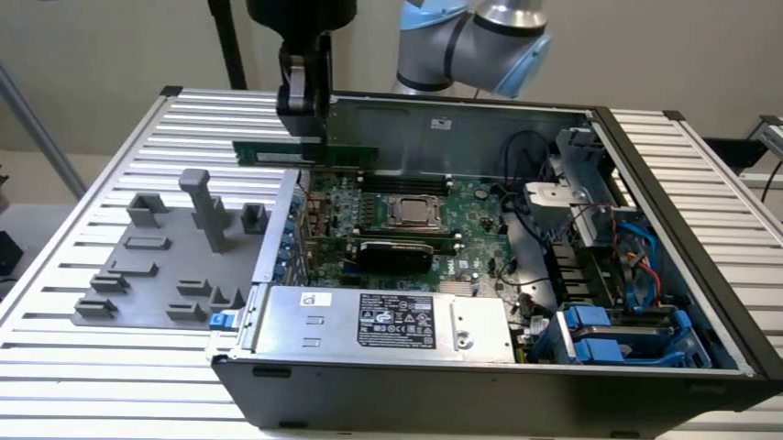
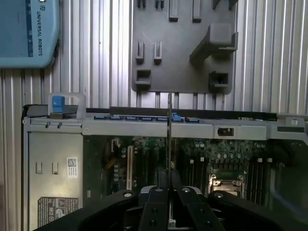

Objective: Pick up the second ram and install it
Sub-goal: 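Pick up the second ram and move it above second insertion slot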

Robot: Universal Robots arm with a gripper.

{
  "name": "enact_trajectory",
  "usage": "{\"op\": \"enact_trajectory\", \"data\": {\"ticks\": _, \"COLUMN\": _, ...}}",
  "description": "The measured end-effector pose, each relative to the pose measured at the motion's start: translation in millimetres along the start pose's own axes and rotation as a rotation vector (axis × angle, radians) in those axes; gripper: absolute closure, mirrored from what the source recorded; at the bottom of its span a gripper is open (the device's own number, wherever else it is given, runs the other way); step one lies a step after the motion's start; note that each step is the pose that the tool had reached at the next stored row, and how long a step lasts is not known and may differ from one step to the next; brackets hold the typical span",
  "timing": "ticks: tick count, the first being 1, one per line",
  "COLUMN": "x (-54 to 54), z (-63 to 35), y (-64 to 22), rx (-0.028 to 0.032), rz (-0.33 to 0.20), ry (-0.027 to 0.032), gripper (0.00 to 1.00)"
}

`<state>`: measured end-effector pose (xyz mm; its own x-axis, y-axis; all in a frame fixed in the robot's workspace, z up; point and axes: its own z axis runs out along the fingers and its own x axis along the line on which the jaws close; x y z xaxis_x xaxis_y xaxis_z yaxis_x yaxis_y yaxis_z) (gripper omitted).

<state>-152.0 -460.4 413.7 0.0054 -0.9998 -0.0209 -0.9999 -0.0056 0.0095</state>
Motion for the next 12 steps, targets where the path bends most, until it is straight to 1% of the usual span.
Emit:
{"op": "enact_trajectory", "data": {"ticks": 6, "x": -3.3, "z": -0.1, "y": -25.7, "rx": -0.0001, "rz": 0.000, "ry": -0.0008, "gripper": 0.87}}
{"op": "enact_trajectory", "data": {"ticks": 9, "x": -8.2, "z": 0.6, "y": -35.2, "rx": 0.0002, "rz": 0.000, "ry": -0.0010, "gripper": 0.87}}
{"op": "enact_trajectory", "data": {"ticks": 12, "x": -15.9, "z": 2.8, "y": -43.8, "rx": 0.0001, "rz": 0.000, "ry": -0.0009, "gripper": 0.87}}
